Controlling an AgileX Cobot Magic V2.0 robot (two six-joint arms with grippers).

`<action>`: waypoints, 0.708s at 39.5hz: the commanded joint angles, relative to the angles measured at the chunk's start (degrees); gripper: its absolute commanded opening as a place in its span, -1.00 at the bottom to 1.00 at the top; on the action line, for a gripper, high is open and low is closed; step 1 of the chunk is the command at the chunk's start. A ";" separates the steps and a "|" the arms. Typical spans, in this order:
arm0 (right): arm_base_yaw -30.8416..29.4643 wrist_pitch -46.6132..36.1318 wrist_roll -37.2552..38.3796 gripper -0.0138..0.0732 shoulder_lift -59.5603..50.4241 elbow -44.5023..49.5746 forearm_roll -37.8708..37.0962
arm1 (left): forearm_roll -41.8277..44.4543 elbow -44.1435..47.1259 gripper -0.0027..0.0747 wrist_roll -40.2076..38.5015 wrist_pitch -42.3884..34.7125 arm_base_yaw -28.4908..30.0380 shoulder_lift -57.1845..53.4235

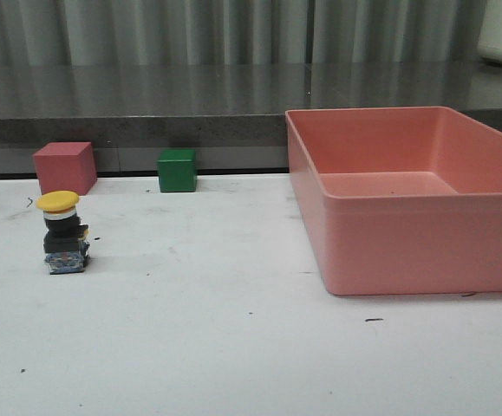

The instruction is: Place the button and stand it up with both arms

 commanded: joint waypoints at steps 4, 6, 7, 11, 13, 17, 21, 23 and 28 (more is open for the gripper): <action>-0.29 -4.63 -0.50 -0.84 0.43 -1.53 -0.64 | -0.49 0.85 -0.98 -0.04 -4.21 0.02 -1.32; -0.29 -4.63 -0.50 -0.84 0.43 -1.53 -0.64 | -0.49 0.85 -0.98 -0.04 -4.21 0.02 -1.32; -0.29 -4.63 -0.50 -0.84 0.43 -1.53 -0.64 | -0.49 0.85 -0.98 -0.04 -4.21 0.02 -1.32; -0.29 -4.63 -0.50 -0.84 0.43 -1.53 -0.64 | -0.49 0.85 -0.98 -0.04 -4.21 0.02 -1.32; -0.29 -4.63 -0.50 -0.84 0.43 -1.53 -0.64 | -0.49 0.85 -0.98 -0.04 -4.21 0.02 -1.32; -0.29 -4.63 -0.50 -0.84 0.43 -1.53 -0.64 | -0.49 0.85 -0.98 -0.04 -4.21 0.02 -1.32; -0.29 -4.63 -0.50 -0.84 0.43 -1.53 -0.64 | -0.49 0.85 -0.98 -0.04 -4.21 0.02 -1.32; -0.29 -4.63 -0.50 -0.84 0.43 -1.53 -0.64 | -0.49 0.85 -0.98 -0.04 -4.21 0.02 -1.32; -0.29 -5.58 -0.55 -0.84 0.43 -0.84 -2.07 | -0.49 0.85 -0.98 -0.04 -4.21 0.02 -1.32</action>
